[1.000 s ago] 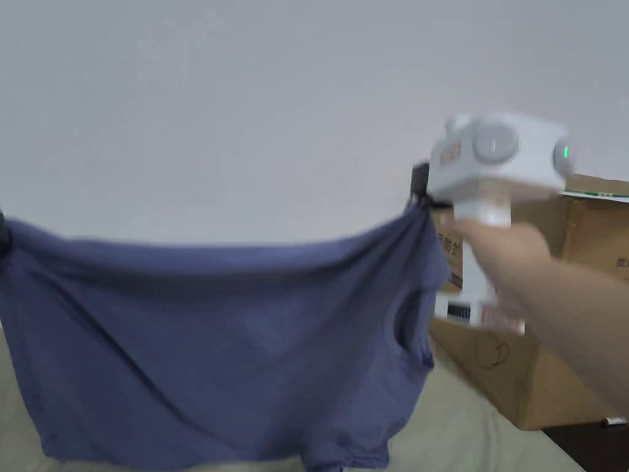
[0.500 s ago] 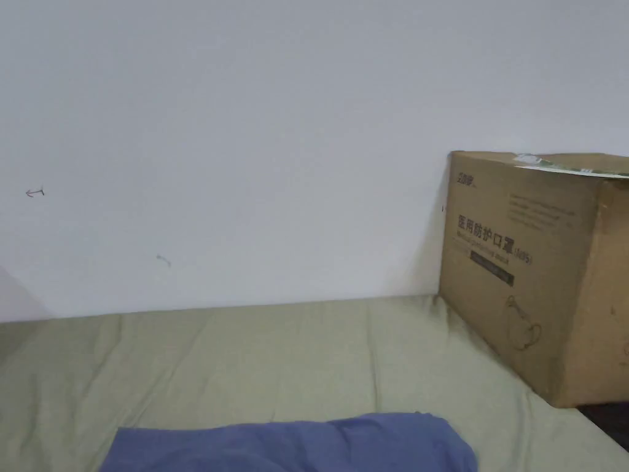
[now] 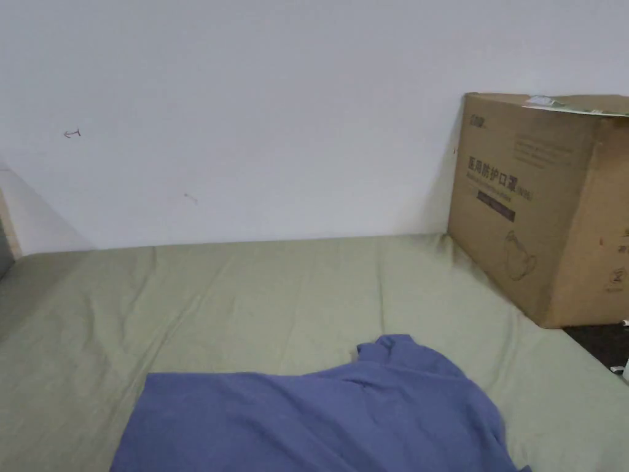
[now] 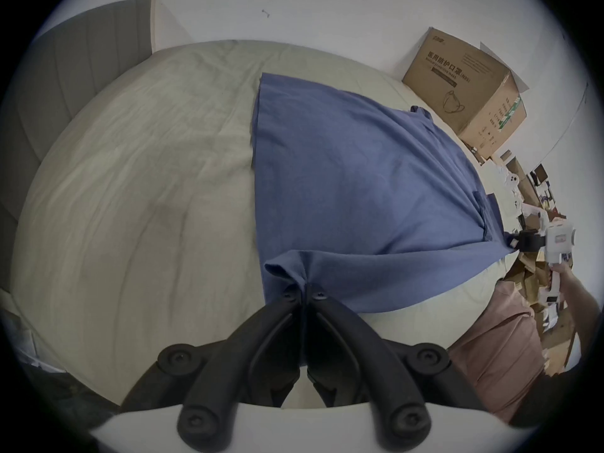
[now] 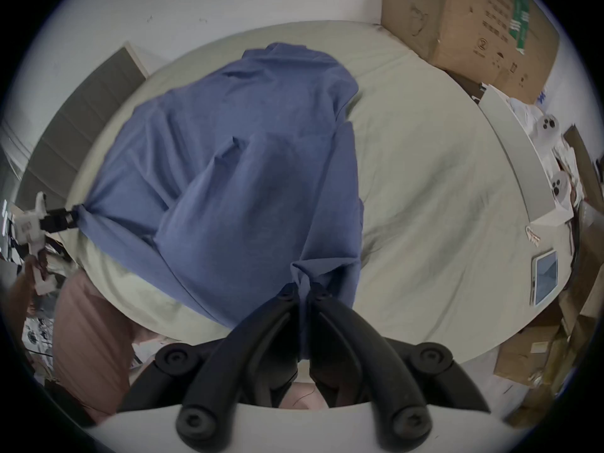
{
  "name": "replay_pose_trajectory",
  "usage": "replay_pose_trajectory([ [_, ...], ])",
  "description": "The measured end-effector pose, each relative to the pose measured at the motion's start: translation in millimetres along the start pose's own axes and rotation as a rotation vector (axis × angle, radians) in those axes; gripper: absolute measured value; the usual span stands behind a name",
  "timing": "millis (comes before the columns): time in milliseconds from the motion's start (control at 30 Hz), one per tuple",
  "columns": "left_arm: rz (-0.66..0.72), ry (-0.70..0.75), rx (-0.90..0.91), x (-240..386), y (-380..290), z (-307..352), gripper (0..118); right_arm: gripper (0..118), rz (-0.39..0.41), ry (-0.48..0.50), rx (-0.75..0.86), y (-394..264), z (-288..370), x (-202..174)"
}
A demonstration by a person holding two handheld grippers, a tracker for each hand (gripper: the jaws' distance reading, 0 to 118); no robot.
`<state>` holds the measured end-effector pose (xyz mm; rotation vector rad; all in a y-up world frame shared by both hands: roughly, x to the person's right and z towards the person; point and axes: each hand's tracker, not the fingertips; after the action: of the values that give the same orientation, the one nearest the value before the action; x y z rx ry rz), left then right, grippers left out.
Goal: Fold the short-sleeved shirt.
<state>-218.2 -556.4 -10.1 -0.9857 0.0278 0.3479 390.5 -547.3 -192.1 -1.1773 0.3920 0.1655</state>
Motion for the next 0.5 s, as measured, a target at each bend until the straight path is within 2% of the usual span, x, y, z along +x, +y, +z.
replay_pose_trajectory([
  [33,0.038,-0.025,-0.003,-3,1,0,16,20,-0.013,0.0,-0.031,2,-6,0],
  [67,0.067,-0.03,-0.01,-6,3,1,53,60,-0.05,-0.007,-0.054,2,-8,0],
  [100,0.096,-0.02,-0.005,-12,1,2,89,87,-0.103,-0.031,-0.064,2,-8,1],
  [133,0.127,-0.033,-0.014,-15,1,4,109,95,-0.162,-0.042,-0.06,2,-7,5],
  [200,0.252,-0.171,-0.001,-15,-1,15,111,95,-0.251,0.017,0.01,4,12,6],
  [233,0.287,-0.212,0.02,-9,0,23,110,95,-0.262,0.03,0.045,6,21,4],
  [333,0.295,-0.261,0.145,4,11,54,109,95,-0.222,0.062,0.174,13,58,-11],
  [367,0.286,-0.251,0.21,31,12,78,109,95,-0.204,0.076,0.233,15,72,-18],
  [433,0.246,-0.218,0.373,52,17,109,109,95,-0.178,0.107,0.387,17,99,-32],
  [500,0.172,-0.193,0.548,81,12,141,107,94,-0.16,0.164,0.619,9,130,-51],
])
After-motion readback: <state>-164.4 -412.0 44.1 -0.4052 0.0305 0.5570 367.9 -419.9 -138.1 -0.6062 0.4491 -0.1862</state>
